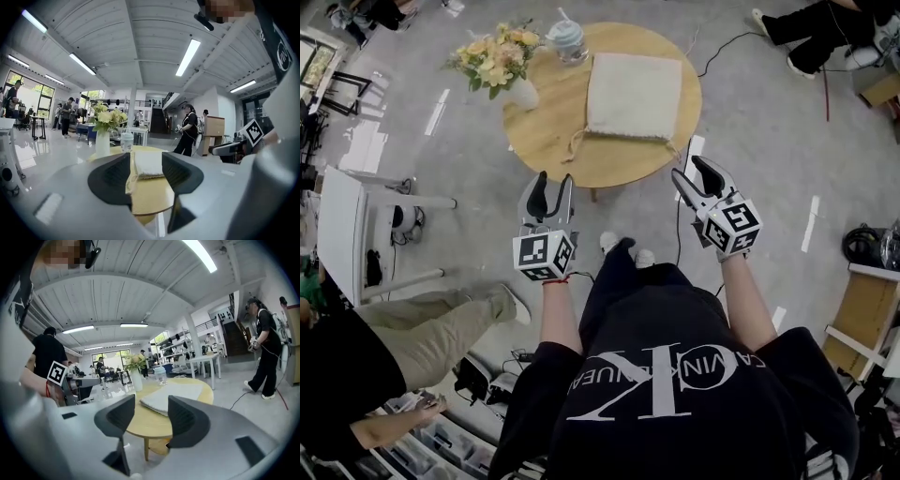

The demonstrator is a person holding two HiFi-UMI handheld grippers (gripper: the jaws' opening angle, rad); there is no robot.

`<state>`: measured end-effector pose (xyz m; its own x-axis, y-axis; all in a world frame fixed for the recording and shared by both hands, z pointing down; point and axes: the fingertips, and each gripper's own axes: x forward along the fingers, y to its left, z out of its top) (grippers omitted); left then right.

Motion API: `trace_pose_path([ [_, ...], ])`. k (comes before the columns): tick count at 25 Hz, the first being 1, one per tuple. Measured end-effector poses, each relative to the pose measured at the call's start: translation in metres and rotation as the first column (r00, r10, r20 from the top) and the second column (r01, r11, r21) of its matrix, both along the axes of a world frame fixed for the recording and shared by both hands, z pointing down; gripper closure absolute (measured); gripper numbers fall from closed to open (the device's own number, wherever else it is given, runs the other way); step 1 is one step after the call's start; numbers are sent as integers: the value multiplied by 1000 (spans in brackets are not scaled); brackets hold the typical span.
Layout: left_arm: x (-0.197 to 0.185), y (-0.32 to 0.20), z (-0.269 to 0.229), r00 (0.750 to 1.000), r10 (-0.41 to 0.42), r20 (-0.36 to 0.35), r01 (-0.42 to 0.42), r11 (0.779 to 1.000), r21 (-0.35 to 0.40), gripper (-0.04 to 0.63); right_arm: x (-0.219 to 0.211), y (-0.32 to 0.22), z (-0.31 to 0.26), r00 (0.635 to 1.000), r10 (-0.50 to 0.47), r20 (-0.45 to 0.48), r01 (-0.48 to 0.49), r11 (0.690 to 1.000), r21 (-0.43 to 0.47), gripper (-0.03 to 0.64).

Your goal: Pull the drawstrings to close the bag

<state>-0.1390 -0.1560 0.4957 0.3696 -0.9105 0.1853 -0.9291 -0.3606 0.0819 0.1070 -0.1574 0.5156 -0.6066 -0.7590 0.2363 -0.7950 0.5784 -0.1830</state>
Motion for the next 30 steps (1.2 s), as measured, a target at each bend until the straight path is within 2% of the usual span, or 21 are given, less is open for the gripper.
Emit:
trace_pose_path([
  [18, 12, -58, 55, 992, 95, 82, -84, 988, -133, 371, -5, -40, 41, 999, 40, -17, -41, 994, -103, 429],
  [24, 7, -81, 93, 978, 141, 154, -102, 966, -236, 367, -8, -56, 66, 996, 66, -65, -76, 984, -162, 428],
  [27, 8, -95, 109, 970, 174, 170, -123, 954, -273, 364, -6, -67, 83, 991, 77, -112, -100, 972, -212, 430],
  [30, 9, -107, 124, 953, 212, 218, -135, 937, -322, 362, -1, -77, 102, 980, 79, -185, -126, 957, -262, 430],
])
